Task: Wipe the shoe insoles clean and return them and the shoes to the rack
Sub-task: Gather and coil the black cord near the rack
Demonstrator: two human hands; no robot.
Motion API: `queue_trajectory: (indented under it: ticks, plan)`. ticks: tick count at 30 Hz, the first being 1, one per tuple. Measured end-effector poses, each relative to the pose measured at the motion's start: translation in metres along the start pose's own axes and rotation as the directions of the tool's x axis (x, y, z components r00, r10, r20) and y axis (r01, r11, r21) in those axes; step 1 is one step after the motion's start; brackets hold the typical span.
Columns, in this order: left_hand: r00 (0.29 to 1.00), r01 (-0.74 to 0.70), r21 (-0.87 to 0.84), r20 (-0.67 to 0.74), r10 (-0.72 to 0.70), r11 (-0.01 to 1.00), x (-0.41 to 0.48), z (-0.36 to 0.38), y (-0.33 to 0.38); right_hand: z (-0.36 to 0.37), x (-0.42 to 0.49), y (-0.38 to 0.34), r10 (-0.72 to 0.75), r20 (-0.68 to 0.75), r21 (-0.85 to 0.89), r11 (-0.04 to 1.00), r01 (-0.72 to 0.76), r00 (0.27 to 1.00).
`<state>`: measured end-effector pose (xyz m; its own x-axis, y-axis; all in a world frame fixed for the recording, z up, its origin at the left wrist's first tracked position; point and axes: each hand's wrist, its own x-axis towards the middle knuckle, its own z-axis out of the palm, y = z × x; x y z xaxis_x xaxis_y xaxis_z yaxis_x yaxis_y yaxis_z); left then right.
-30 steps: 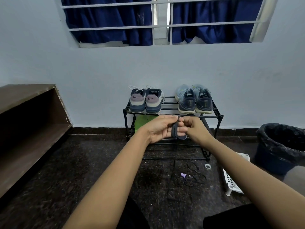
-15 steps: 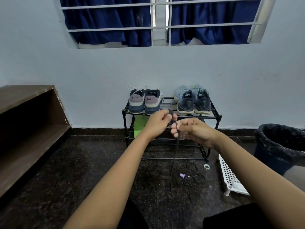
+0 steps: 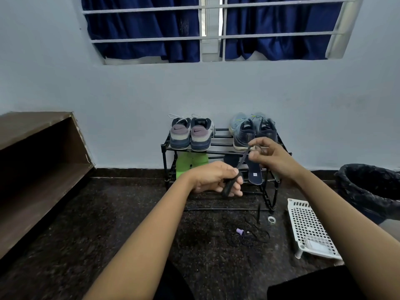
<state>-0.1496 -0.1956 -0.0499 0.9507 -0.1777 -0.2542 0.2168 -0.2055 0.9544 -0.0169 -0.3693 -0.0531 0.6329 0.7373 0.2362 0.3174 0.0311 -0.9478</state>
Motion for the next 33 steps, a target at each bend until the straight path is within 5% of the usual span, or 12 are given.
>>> queue_trajectory:
  ticks: [6, 15, 20, 24, 28, 31, 33]
  plan:
    - [0.997, -0.011, -0.284, -0.071, -0.009, 0.959, -0.006, -0.001, 0.009, 0.015, -0.002, 0.009, -0.066, 0.219, -0.413, 0.898, 0.154, 0.974]
    - [0.991, -0.082, -0.435, -0.133, 0.027, 0.896, -0.003, 0.006, 0.015, 0.046, -0.002, 0.013, -0.349, 0.075, -0.576, 0.75, 0.326, 0.934]
    - [0.96, -0.219, -0.465, -0.261, 0.104, 0.858, -0.001, 0.007, 0.015, 0.045, 0.002, 0.019, -0.159, 0.106, -0.563, 0.804, 0.191, 0.982]
    - [0.893, -0.39, -0.478, -0.406, 0.196, 0.787, 0.002, 0.002, 0.014, 0.051, -0.002, 0.017, 0.064, 0.322, -0.294, 0.955, 0.036, 0.944]
    - [0.776, -0.483, -0.233, -0.561, 0.289, 0.844, 0.009, -0.006, 0.005, 0.052, -0.008, 0.008, 0.118, 0.442, -0.079, 0.993, -0.093, 0.889]
    - [0.695, -0.347, 0.303, -0.553, 0.461, 0.887, 0.011, -0.011, -0.003, 0.052, -0.01, 0.001, 0.093, 0.433, 0.155, 0.972, -0.176, 0.897]
    - [0.733, -0.212, 0.557, -0.453, 0.508, 0.803, 0.012, -0.012, -0.009, 0.05, -0.008, -0.003, 0.06, 0.385, 0.302, 0.935, -0.187, 0.921]
